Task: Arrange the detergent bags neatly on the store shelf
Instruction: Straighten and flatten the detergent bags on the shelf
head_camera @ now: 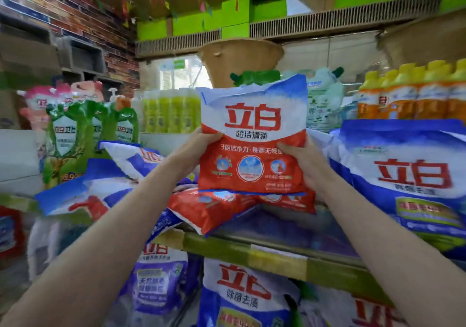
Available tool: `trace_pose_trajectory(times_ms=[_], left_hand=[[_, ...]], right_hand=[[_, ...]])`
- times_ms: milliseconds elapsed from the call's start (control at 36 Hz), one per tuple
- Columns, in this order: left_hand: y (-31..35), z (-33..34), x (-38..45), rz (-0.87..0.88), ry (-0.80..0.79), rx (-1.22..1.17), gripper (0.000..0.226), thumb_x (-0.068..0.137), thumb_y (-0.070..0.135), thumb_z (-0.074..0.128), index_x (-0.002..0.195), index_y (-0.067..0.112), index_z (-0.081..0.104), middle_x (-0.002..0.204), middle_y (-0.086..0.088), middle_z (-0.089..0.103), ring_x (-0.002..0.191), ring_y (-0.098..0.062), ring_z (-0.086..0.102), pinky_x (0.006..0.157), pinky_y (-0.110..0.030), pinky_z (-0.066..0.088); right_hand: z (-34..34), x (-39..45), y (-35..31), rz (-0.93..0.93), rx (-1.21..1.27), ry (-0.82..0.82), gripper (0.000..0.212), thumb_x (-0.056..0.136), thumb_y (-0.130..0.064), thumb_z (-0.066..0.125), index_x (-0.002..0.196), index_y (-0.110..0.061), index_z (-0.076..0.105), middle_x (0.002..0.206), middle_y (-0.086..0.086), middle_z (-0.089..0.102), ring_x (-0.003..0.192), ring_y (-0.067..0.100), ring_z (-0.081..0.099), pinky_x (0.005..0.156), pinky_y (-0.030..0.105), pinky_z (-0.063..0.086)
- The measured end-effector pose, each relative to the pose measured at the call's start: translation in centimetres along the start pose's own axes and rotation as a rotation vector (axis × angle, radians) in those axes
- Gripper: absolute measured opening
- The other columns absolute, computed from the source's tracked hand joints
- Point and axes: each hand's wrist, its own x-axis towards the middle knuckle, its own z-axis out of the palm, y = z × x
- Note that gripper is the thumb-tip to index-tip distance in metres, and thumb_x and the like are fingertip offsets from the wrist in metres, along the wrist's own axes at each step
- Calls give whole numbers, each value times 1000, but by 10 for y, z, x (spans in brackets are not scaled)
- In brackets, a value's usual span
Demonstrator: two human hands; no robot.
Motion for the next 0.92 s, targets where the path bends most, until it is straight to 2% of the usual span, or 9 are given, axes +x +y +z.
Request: trace_pose_trajectory(times_ms=[83,167,306,444,556,639,778,861,917], left_hand=[[-14,27,0,-10,-33,97,25,75,-2,70,88,17,59,77,3,69,59,-5,65,68,-29,57],[-29,47,9,-15,8,169,33,78,-2,69,108,7,60,99,-9,68,80,-15,68,83,-37,56],[-49,73,19,-10,95,308,44,75,5,73,117,7,59,114,-12,67,106,-27,63,96,-45,50],[-80,71,39,-106,84,541,63,61,30,75,116,5,60,117,-16,65,112,-33,60,96,-44,49],[-76,72,25,-145,27,770,47,87,9,59,131,-3,46,134,-23,51,124,-35,49,104,-38,39],[-78,70,26,-94,42,872,41,87,8,59,125,-5,51,129,-24,54,120,-36,51,99,-37,40],[-74,64,24,-44,-14,974,47,82,26,69,122,4,57,123,-19,61,114,-34,56,92,-37,45],[-65,58,25,-27,-63,1016,44,81,22,71,117,2,57,119,-18,62,111,-33,57,87,-35,45],[-56,49,25,-28,-66,1012,44,80,20,72,116,0,55,114,-18,62,110,-32,57,83,-34,43]], right_hand=[[-21,-11,-5,-9,-56,85,48,74,-6,75,117,-12,53,110,16,68,93,34,67,85,53,54],[-39,-18,-6,-31,-126,166,45,76,-5,73,114,-13,51,106,11,68,89,29,68,84,51,55],[-55,-26,2,-31,-308,322,34,75,-14,75,95,-30,52,105,3,68,95,26,67,87,50,54],[-51,-29,14,19,-502,365,52,79,-7,69,125,-13,45,110,4,63,100,25,63,89,42,52],[-56,-27,36,134,-744,340,60,74,-13,74,125,2,44,126,19,53,117,36,53,99,45,45],[-55,-29,34,161,-887,346,64,76,-16,75,126,10,43,132,24,47,123,36,47,104,42,40],[-50,-33,20,145,-1087,331,69,80,-15,72,131,6,30,140,22,31,128,36,38,105,38,34],[-42,-37,23,44,-1245,386,62,83,-11,67,131,4,29,138,20,27,130,35,31,102,37,36],[-35,-37,27,-62,-1346,399,69,85,-5,58,141,3,18,146,21,18,136,36,22,107,36,33]])
